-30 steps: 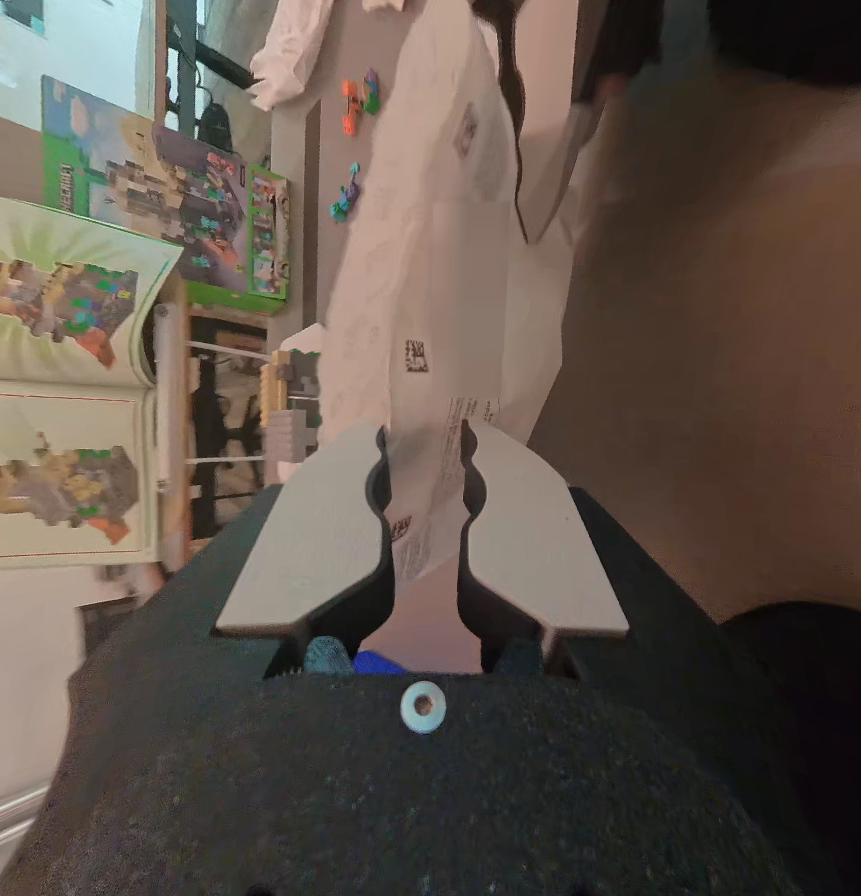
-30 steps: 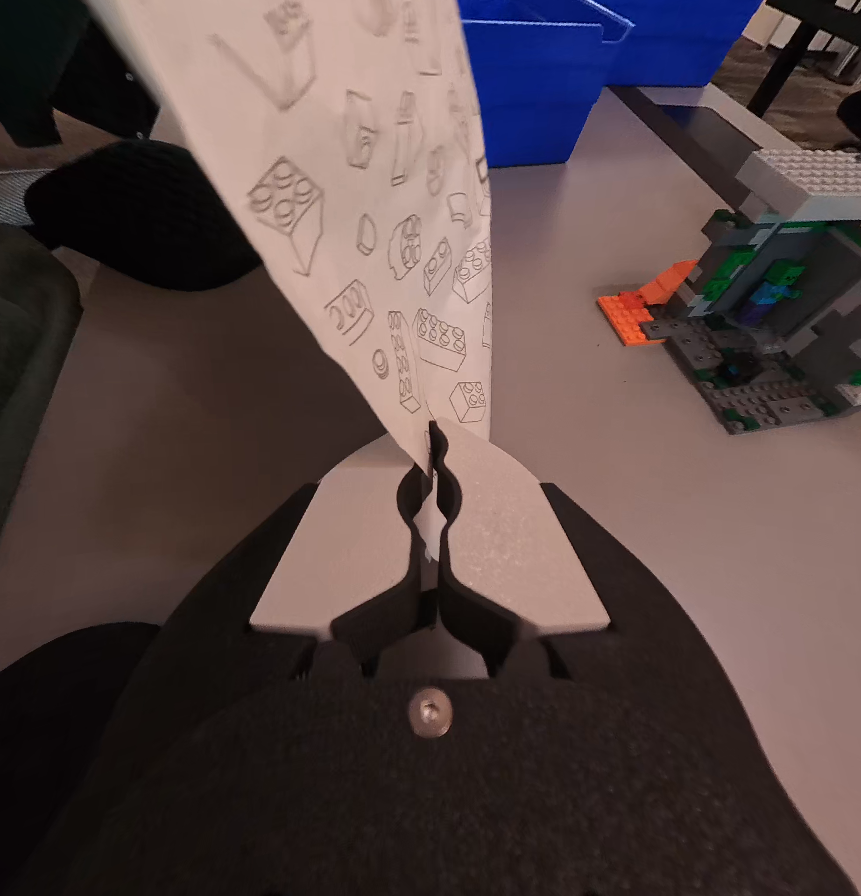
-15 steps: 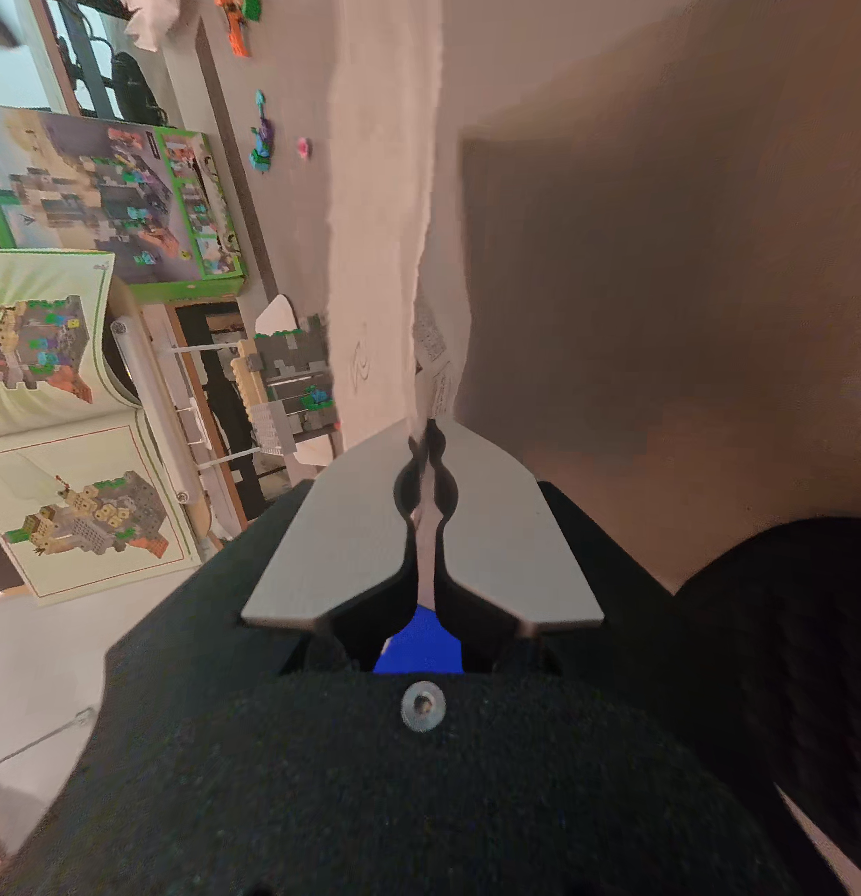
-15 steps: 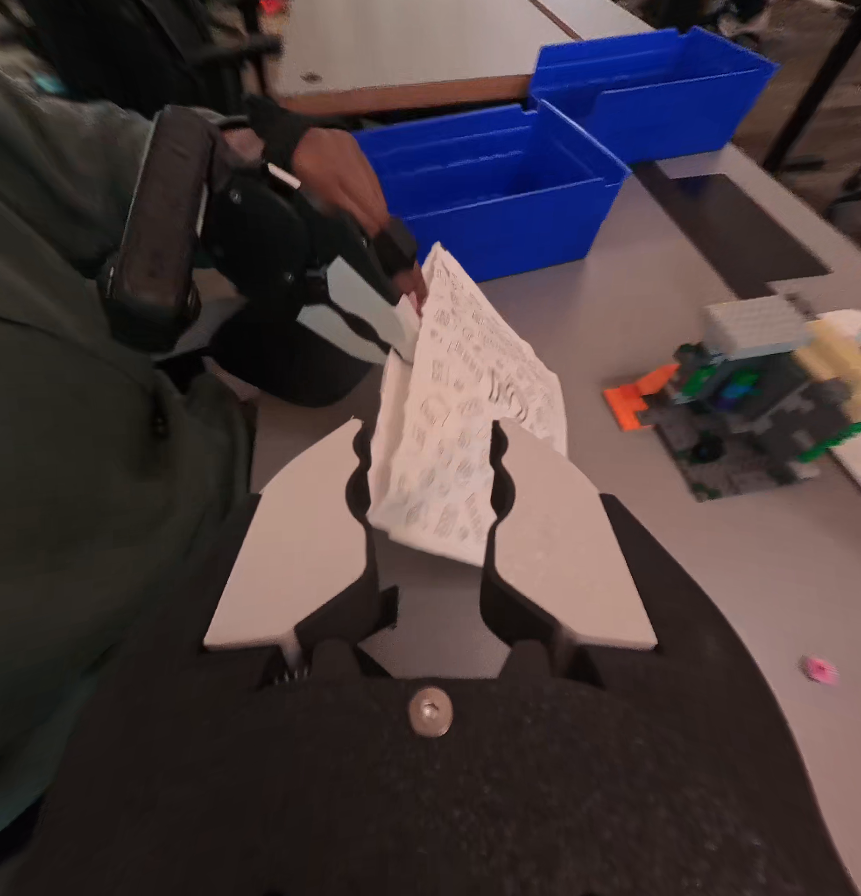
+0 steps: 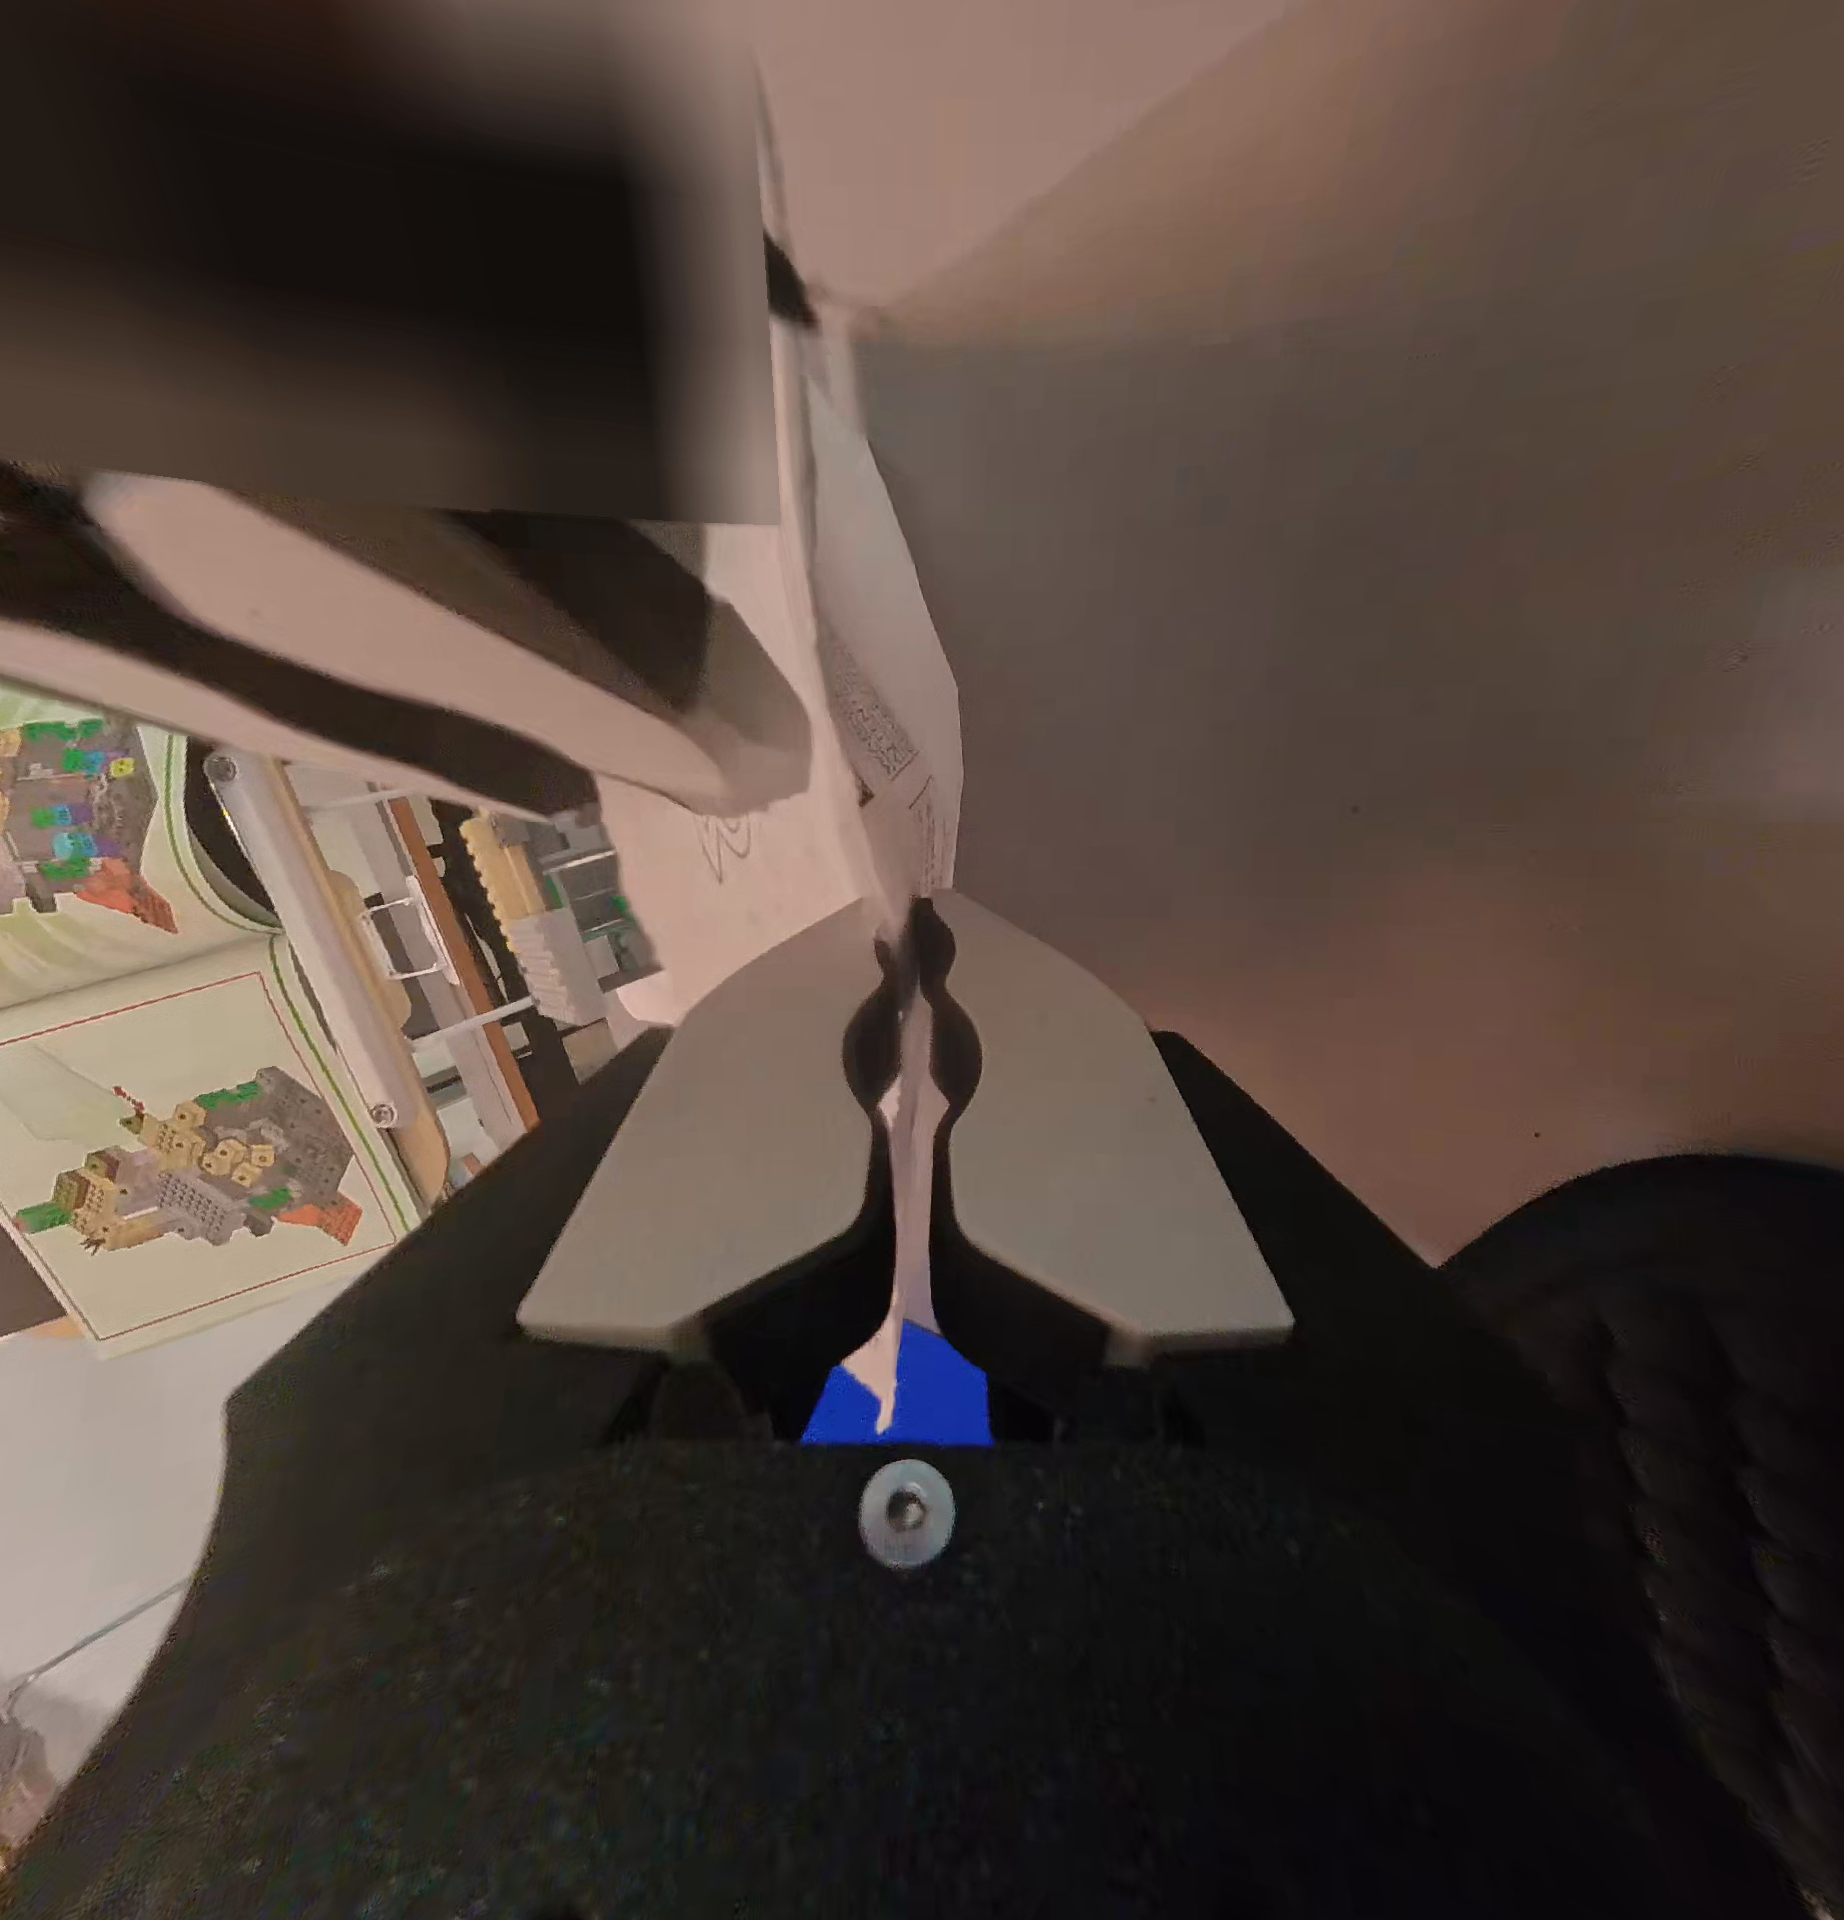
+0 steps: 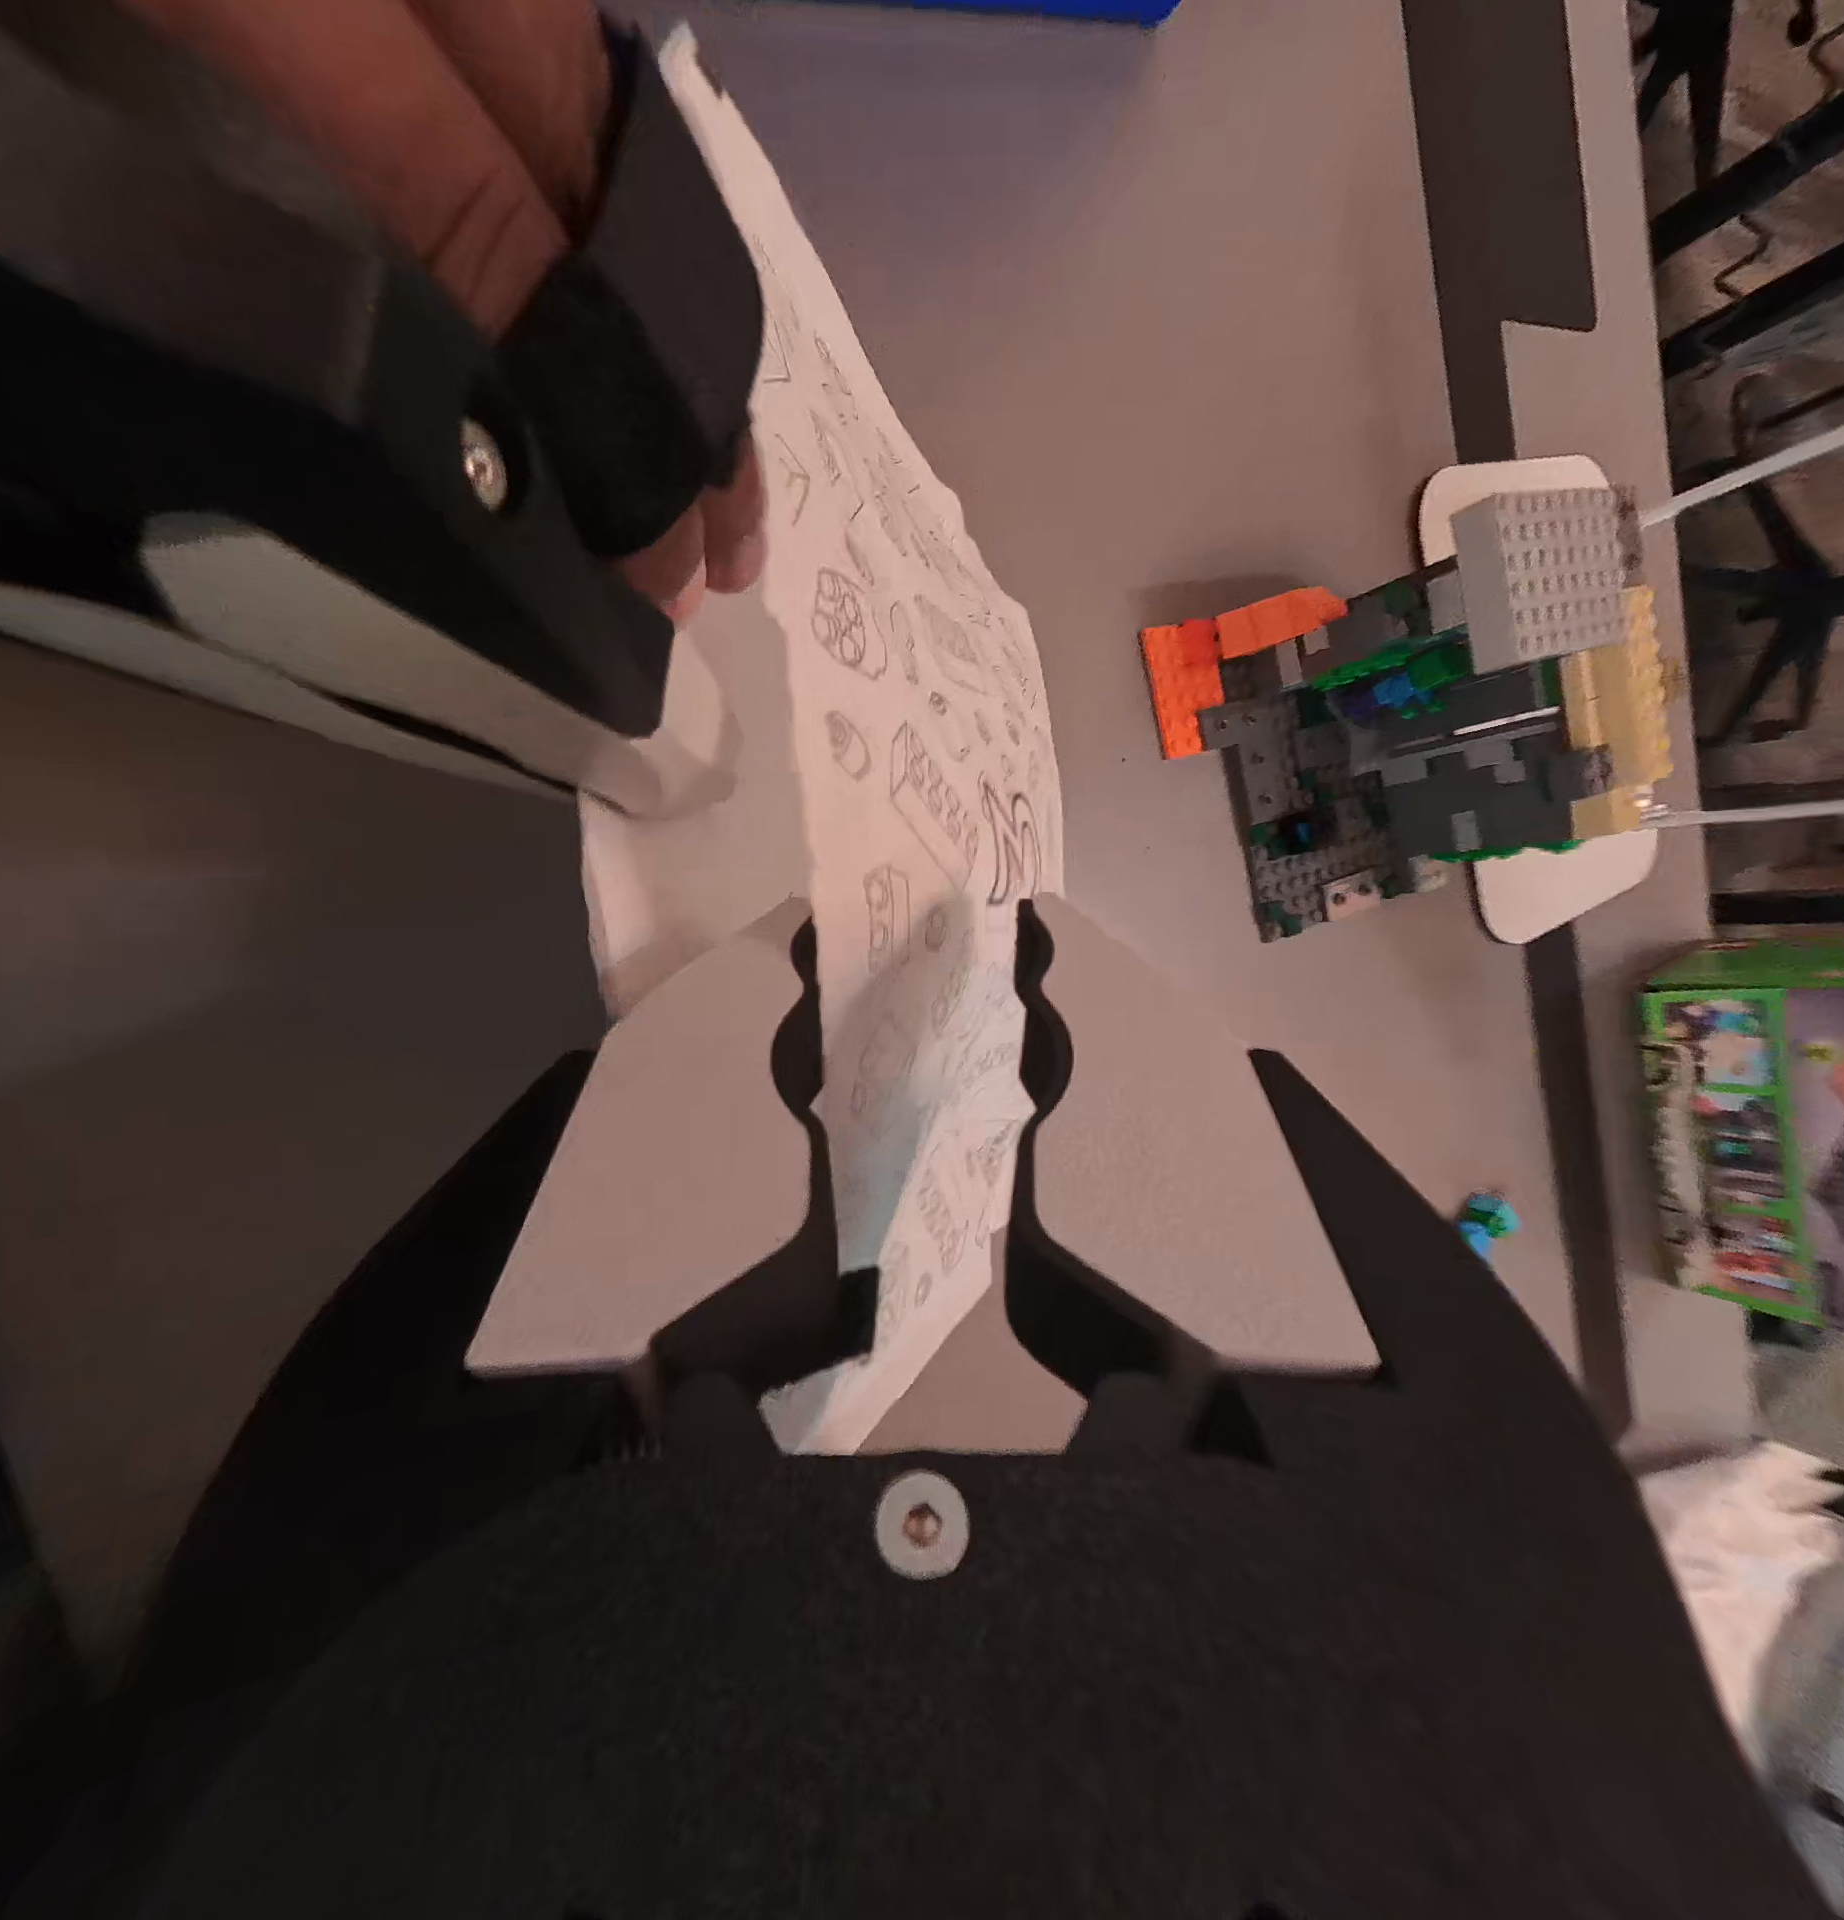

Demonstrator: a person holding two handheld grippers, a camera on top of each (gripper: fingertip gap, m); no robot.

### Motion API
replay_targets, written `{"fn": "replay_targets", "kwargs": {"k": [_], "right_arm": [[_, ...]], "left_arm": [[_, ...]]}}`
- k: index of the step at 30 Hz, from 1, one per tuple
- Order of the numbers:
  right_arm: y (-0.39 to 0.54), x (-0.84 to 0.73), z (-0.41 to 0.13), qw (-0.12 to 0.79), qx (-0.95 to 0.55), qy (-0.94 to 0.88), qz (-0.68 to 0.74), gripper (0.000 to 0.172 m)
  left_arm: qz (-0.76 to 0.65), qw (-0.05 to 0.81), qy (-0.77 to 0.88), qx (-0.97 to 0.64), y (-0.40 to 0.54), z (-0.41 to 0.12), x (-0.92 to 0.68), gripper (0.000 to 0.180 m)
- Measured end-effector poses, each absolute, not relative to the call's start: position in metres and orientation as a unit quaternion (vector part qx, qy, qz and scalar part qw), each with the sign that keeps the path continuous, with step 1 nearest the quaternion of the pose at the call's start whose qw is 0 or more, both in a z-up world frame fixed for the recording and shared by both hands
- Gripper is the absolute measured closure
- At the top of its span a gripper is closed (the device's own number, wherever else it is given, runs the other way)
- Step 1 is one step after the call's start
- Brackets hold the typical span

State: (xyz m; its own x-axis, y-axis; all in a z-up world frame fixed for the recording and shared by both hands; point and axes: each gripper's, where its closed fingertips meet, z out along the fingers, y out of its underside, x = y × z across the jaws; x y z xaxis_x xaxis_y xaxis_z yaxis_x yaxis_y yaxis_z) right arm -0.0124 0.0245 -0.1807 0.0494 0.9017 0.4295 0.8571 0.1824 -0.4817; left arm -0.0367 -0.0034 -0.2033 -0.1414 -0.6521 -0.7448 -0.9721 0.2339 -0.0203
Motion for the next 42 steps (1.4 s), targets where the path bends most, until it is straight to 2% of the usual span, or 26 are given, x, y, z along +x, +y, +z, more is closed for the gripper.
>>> {"fn": "replay_targets", "kwargs": {"k": [2,4,7,10,12,15,25,31,34,38,42], "right_arm": [[0.026,-0.019,-0.187,0.342,-0.624,-0.703,0.006,0.141],[0.033,-0.022,-0.189,0.356,-0.602,-0.714,-0.031,0.172],[0.038,-0.024,-0.185,0.342,-0.6,-0.721,-0.048,0.172],[0.065,-0.021,-0.158,0.342,-0.64,-0.687,-0.032,0.172],[0.062,-0.025,-0.149,0.304,-0.669,-0.677,0.04,0.172],[0.075,-0.021,-0.151,0.298,-0.664,-0.685,-0.007,0.172],[0.087,-0.015,-0.154,0.298,-0.675,-0.674,-0.028,0.172],[0.086,-0.007,-0.155,0.294,-0.683,-0.668,-0.026,0.172],[0.078,-0.01,-0.143,0.307,-0.688,-0.656,0.036,0.154],[0.06,-0.013,-0.102,0.332,-0.681,-0.623,0.194,0.129],[0.048,0.002,-0.058,0.381,-0.659,-0.566,0.318,0.127]], "left_arm": [[0.241,0.334,0.716,-0.564,-0.004,-0.201,-0.033,0.18],[0.234,0.334,0.721,-0.56,-0.007,-0.201,-0.031,0.18],[0.22,0.296,0.754,-0.544,-0.021,-0.219,-0.031,0.18],[0.208,0.242,0.811,-0.49,-0.05,-0.253,-0.022,0.18],[0.256,0.246,0.821,-0.447,-0.052,-0.257,-0.017,0.18],[0.241,0.254,0.823,-0.448,-0.056,-0.247,-0.008,0.18],[0.268,0.249,0.822,-0.436,-0.048,-0.247,-0.011,0.18],[0.242,0.29,0.801,-0.464,-0.04,-0.237,-0.012,0.18],[0.235,0.304,0.786,-0.484,-0.031,-0.223,-0.021,0.18],[0.221,0.322,0.771,-0.502,-0.023,-0.205,-0.029,0.18],[0.209,0.319,0.769,-0.512,-0.02,-0.202,-0.037,0.18]]}}
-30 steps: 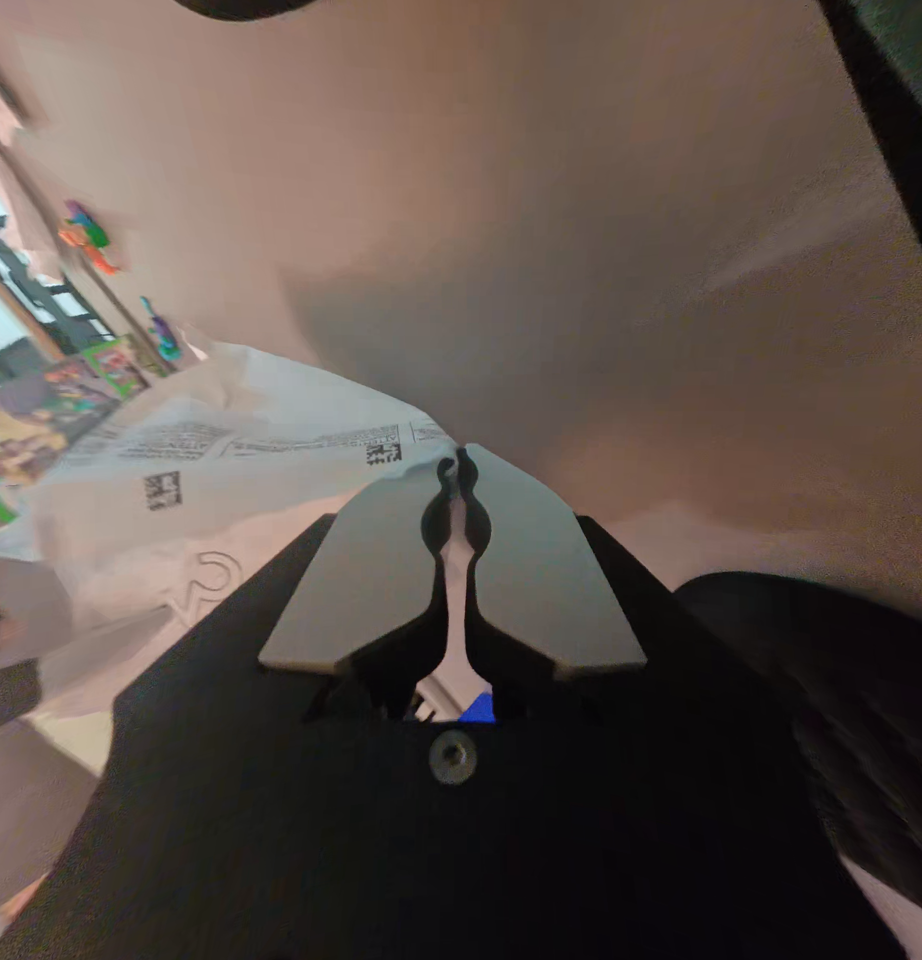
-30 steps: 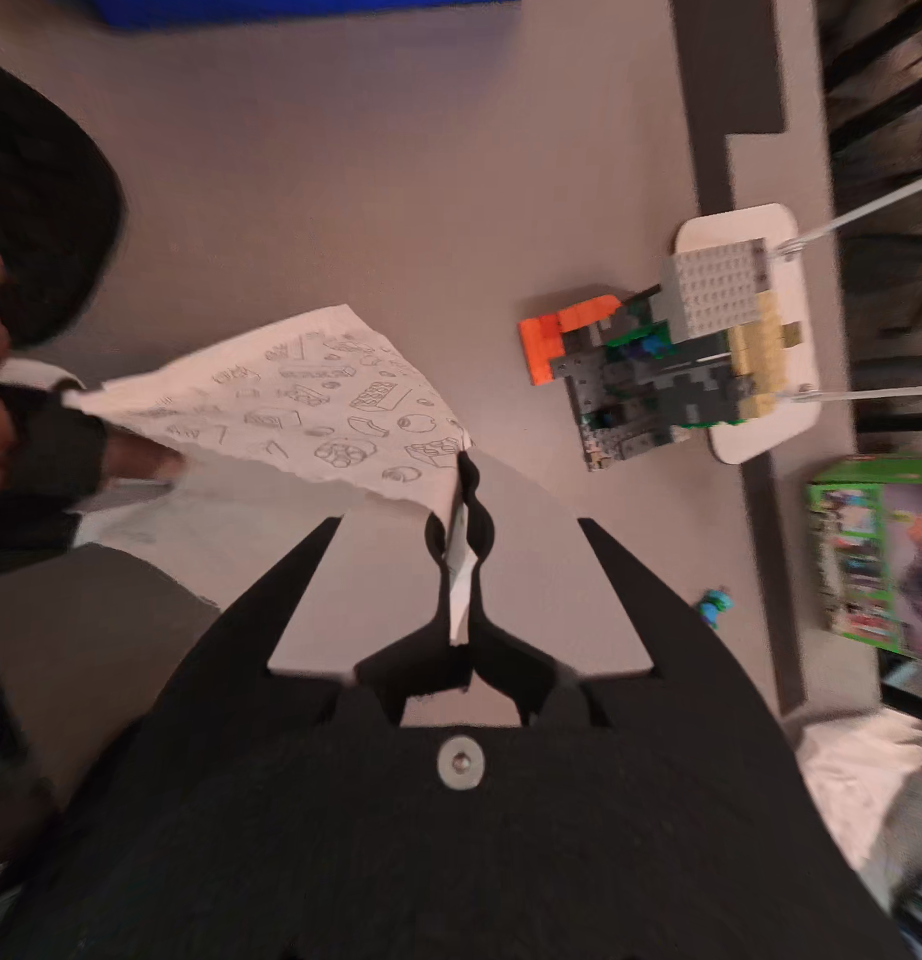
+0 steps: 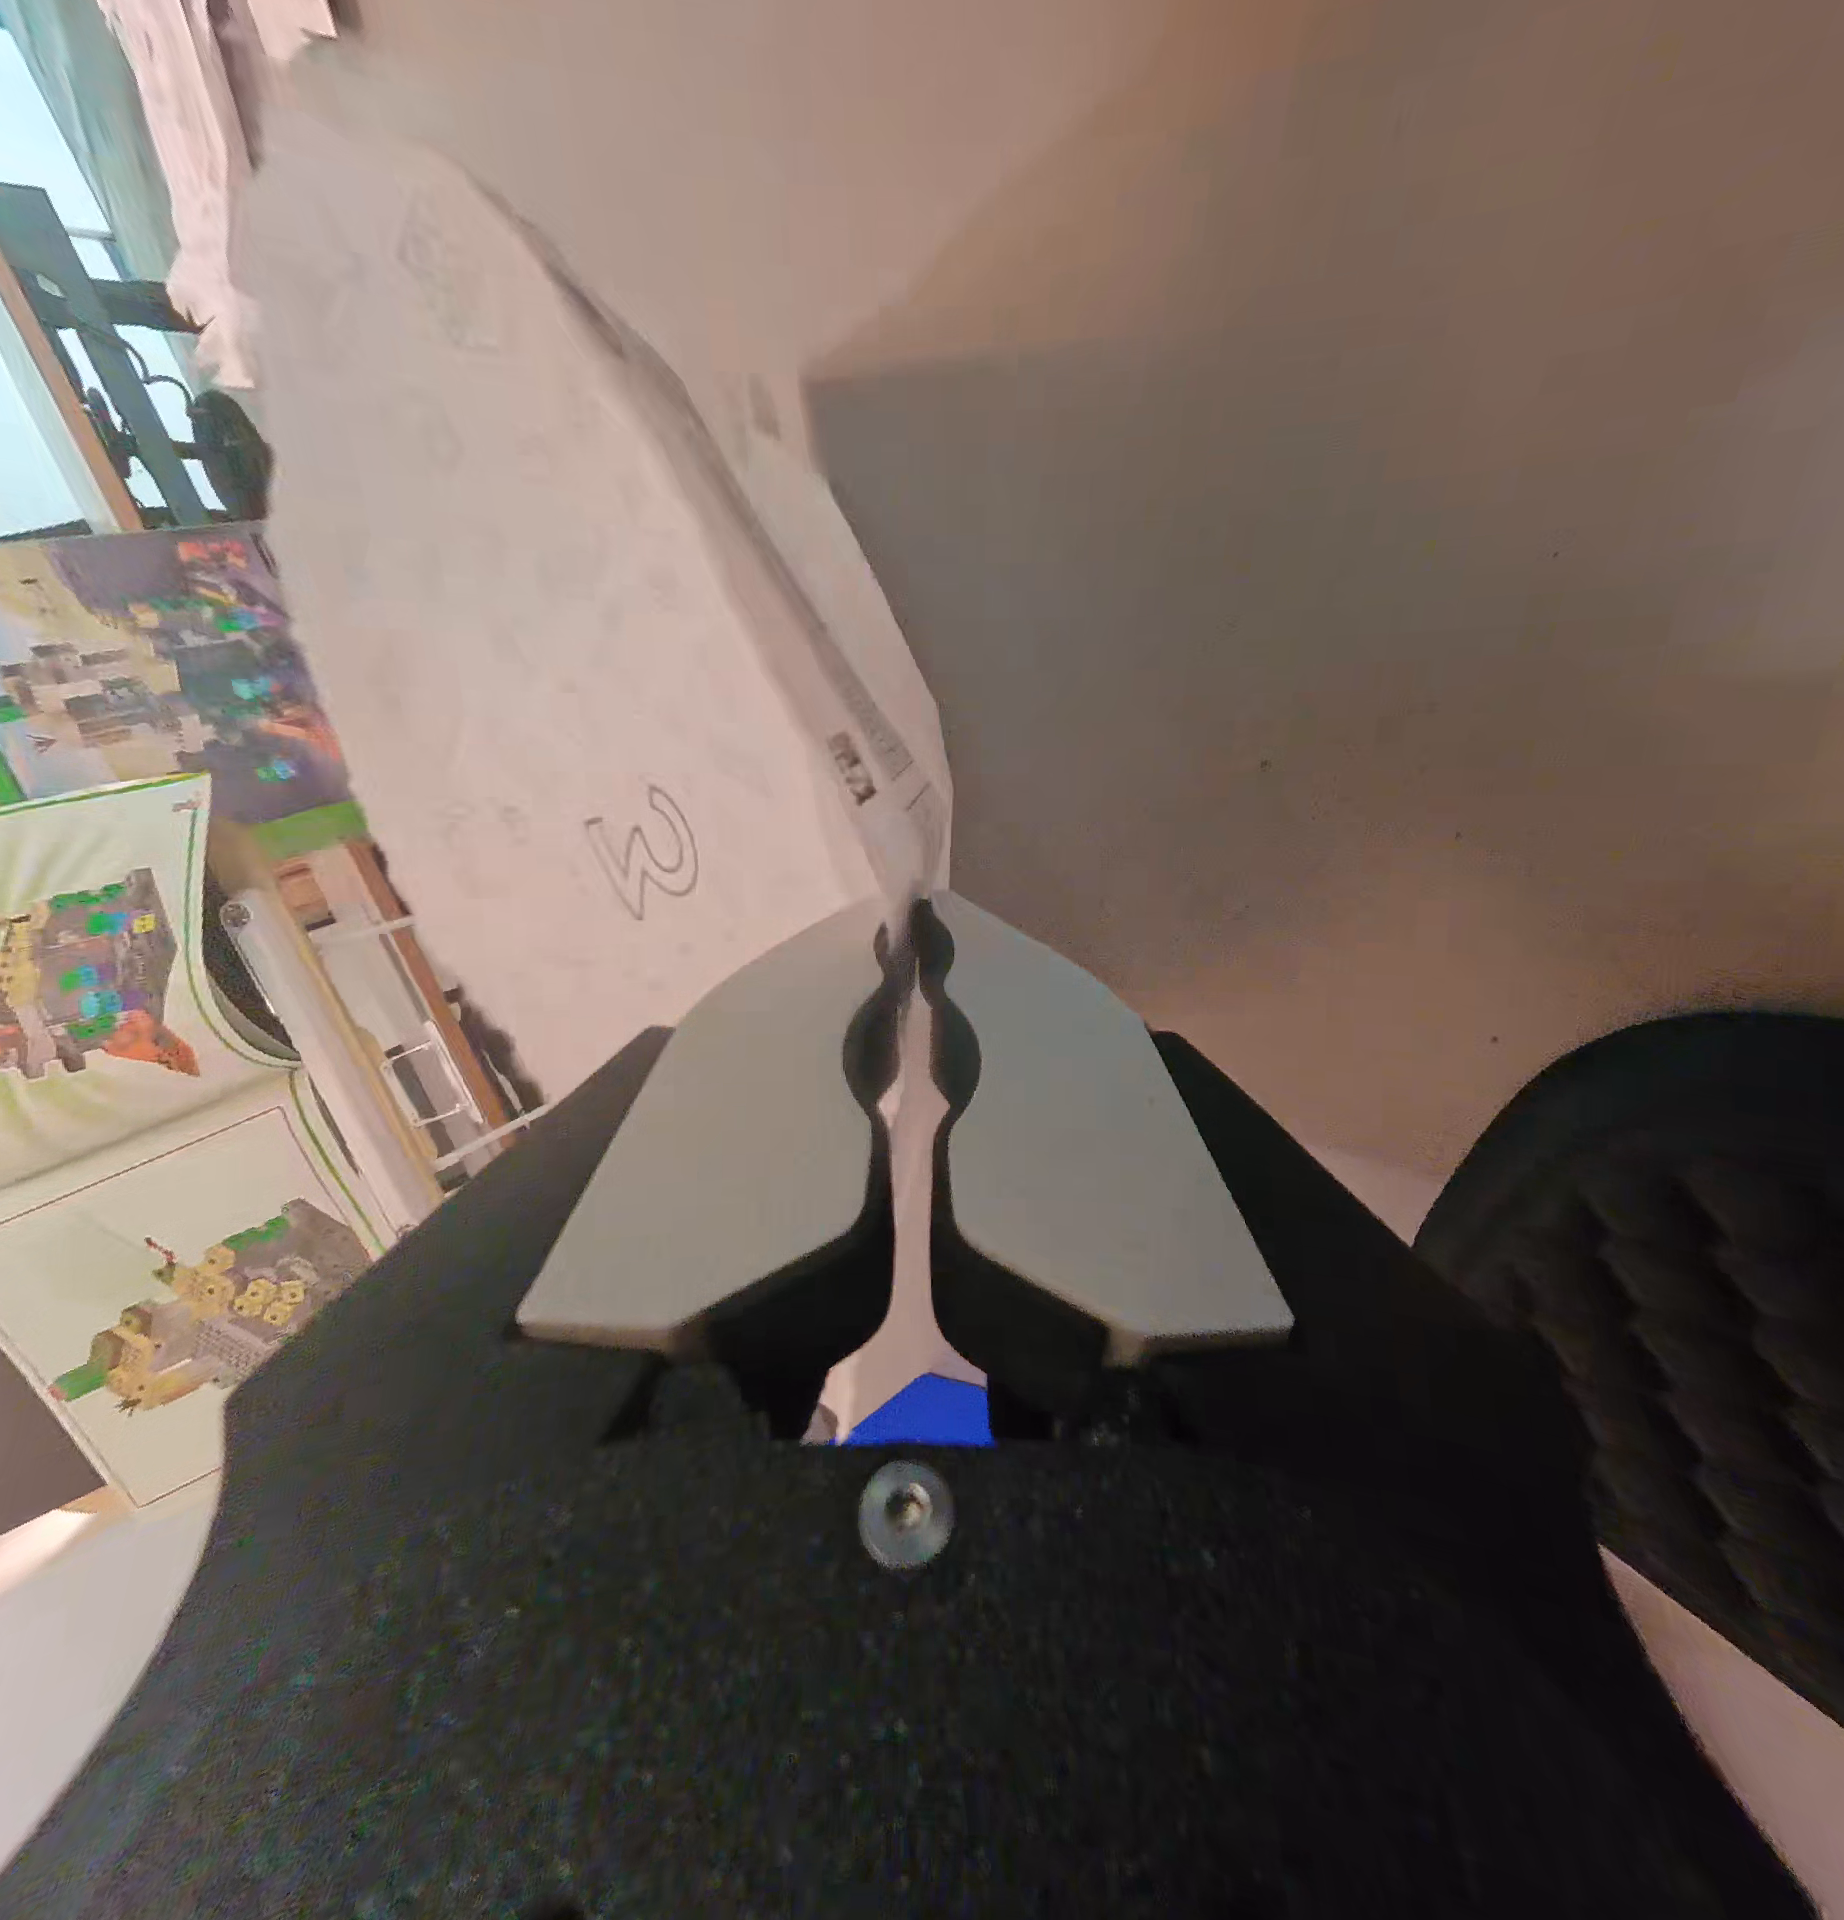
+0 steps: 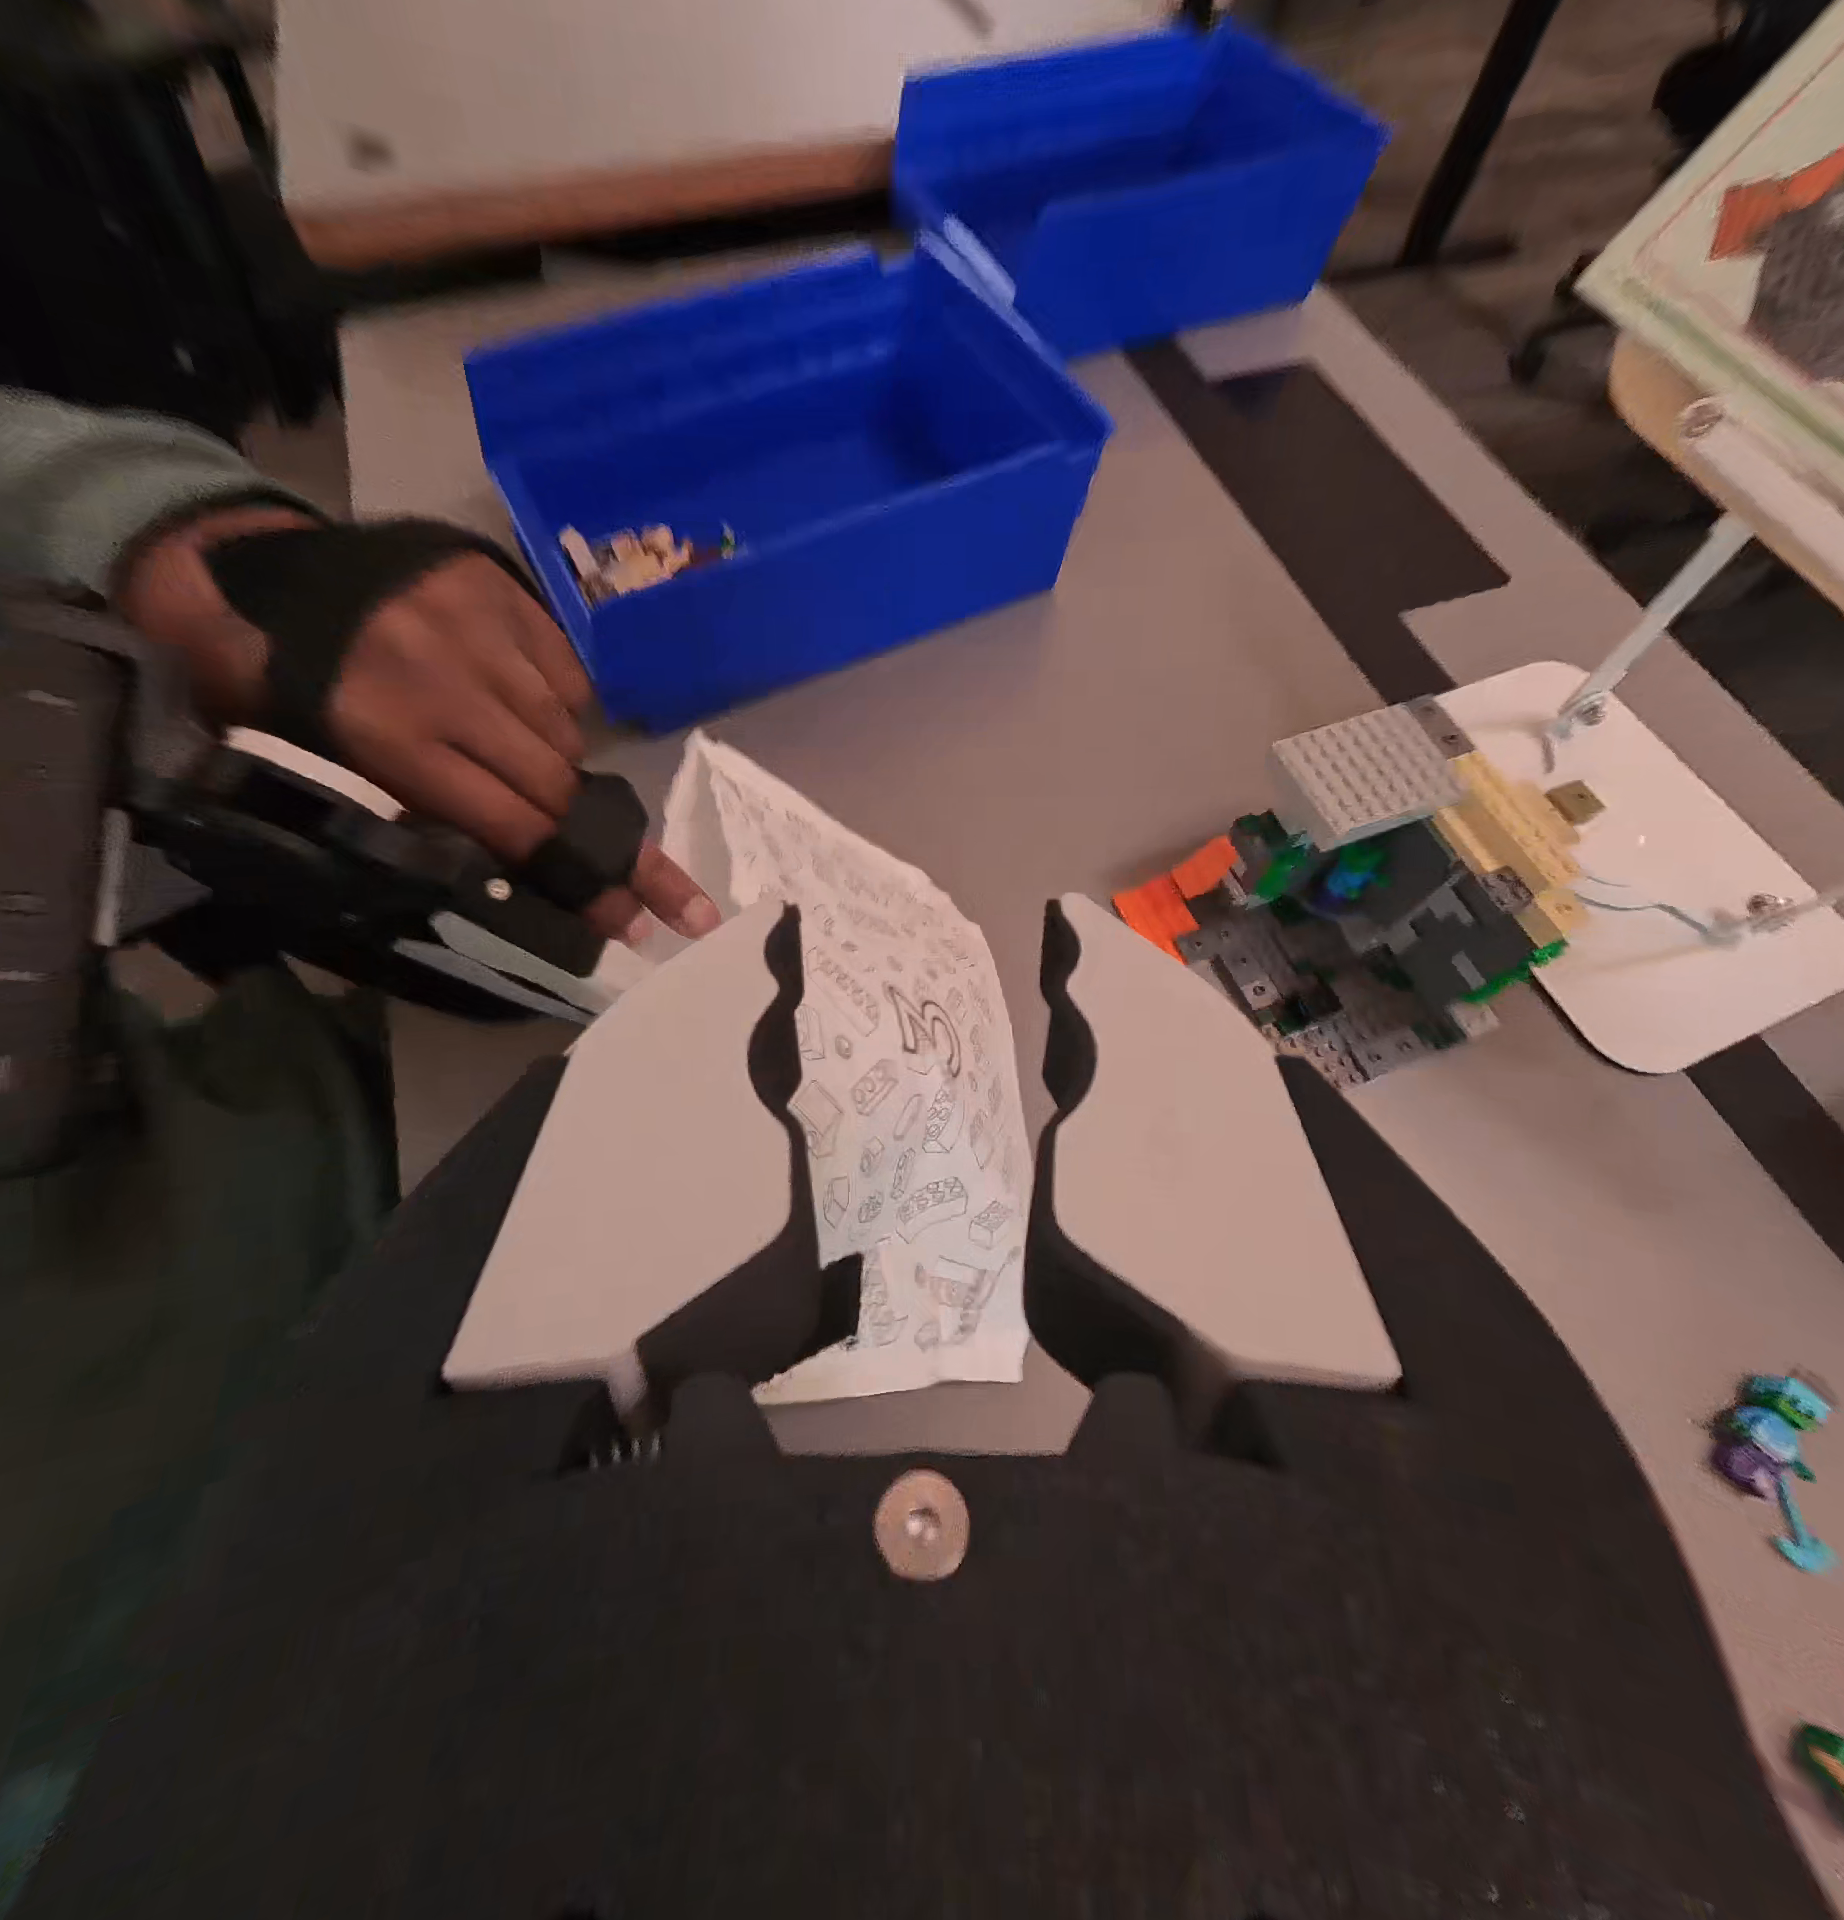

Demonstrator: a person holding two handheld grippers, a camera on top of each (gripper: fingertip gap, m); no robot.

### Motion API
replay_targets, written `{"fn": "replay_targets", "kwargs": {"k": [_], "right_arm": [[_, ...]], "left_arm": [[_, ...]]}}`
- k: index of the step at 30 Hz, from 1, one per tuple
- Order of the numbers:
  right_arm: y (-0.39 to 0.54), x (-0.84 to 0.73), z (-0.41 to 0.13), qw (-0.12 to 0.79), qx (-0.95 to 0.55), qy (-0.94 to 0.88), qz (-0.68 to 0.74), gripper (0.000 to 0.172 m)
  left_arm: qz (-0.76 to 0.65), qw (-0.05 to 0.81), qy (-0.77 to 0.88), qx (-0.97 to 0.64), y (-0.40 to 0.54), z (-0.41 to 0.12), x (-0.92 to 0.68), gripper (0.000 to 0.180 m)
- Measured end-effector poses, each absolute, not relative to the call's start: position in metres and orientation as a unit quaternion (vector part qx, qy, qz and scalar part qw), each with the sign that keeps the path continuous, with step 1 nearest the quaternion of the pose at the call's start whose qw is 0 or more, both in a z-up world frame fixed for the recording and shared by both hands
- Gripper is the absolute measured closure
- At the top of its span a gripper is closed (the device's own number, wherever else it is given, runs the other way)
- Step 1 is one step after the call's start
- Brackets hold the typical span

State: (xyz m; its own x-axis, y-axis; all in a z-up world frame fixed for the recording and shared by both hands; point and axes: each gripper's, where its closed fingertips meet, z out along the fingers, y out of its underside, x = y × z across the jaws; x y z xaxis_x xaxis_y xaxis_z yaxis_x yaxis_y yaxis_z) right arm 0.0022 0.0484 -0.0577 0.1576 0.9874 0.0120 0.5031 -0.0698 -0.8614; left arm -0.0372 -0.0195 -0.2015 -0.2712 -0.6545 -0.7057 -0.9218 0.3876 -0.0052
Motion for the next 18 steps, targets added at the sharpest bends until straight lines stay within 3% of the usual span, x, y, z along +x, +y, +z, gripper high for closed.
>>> {"fn": "replay_targets", "kwargs": {"k": [11,18], "right_arm": [[0.016,0.052,-0.125,0.41,-0.659,-0.576,0.257,0.13],[0.01,0.052,-0.118,0.461,-0.653,-0.533,0.276,0.142]], "left_arm": [[0.207,0.31,0.771,-0.516,-0.008,-0.203,-0.047,0.18],[0.206,0.307,0.774,-0.514,-0.002,-0.194,-0.05,0.18]]}}
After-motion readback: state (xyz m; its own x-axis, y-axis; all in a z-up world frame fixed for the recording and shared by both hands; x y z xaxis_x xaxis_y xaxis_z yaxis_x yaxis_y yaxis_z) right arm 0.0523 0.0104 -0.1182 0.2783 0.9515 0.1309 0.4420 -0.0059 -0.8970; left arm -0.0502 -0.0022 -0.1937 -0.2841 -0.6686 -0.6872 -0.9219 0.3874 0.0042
